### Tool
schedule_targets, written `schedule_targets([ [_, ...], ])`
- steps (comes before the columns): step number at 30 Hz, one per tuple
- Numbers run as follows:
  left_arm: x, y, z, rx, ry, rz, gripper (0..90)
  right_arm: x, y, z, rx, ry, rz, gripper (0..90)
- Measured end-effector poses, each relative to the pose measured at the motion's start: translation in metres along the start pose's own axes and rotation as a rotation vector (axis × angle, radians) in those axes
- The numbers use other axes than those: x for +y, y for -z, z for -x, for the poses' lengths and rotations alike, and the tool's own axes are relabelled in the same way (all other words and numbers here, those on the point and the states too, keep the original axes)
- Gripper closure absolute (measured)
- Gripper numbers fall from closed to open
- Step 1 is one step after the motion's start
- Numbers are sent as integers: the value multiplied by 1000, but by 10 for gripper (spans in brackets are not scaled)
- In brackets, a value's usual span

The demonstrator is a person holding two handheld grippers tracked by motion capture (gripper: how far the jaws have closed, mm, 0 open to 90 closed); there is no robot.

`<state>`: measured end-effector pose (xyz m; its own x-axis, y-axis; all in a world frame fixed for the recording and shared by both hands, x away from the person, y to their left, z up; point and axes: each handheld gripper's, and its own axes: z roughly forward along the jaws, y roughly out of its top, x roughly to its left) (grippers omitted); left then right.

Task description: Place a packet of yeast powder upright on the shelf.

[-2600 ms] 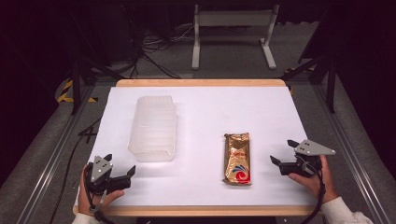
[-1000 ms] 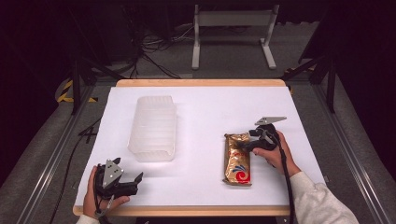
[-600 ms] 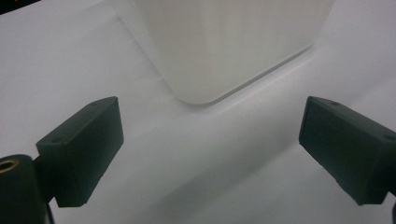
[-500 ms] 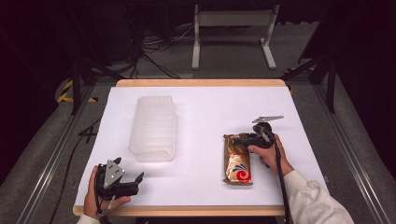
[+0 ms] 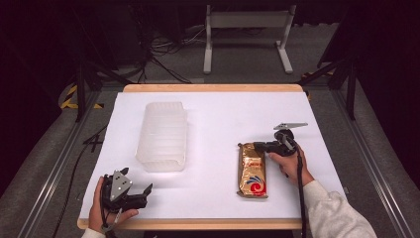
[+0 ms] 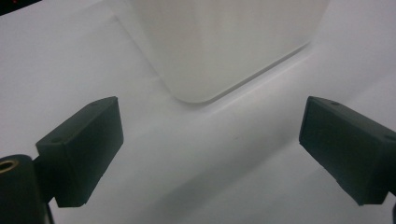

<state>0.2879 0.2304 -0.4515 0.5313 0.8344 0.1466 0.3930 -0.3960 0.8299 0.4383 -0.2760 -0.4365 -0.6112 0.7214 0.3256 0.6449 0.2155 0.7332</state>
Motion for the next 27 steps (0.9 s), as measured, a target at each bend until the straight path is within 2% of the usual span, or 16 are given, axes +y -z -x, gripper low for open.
schedule_targets([
  [3, 0, 1, 0, -9, -1, 11, 66, 1, 9, -3, 9, 8, 26, 894],
  [8, -1, 1, 0, -13, -6, 3, 66, 7, 28, -15, 30, 59, 79, 895],
  [16, -2, 1, -2, 0, 3, -1, 62, 11, 50, -33, 53, 116, 154, 897],
  [22, -1, 3, 0, 20, 0, 0, 62, 15, 68, -46, 96, 148, 191, 897],
  [27, -2, 3, 0, 22, 6, -4, 63, 19, 82, -57, 106, 186, 222, 898],
])
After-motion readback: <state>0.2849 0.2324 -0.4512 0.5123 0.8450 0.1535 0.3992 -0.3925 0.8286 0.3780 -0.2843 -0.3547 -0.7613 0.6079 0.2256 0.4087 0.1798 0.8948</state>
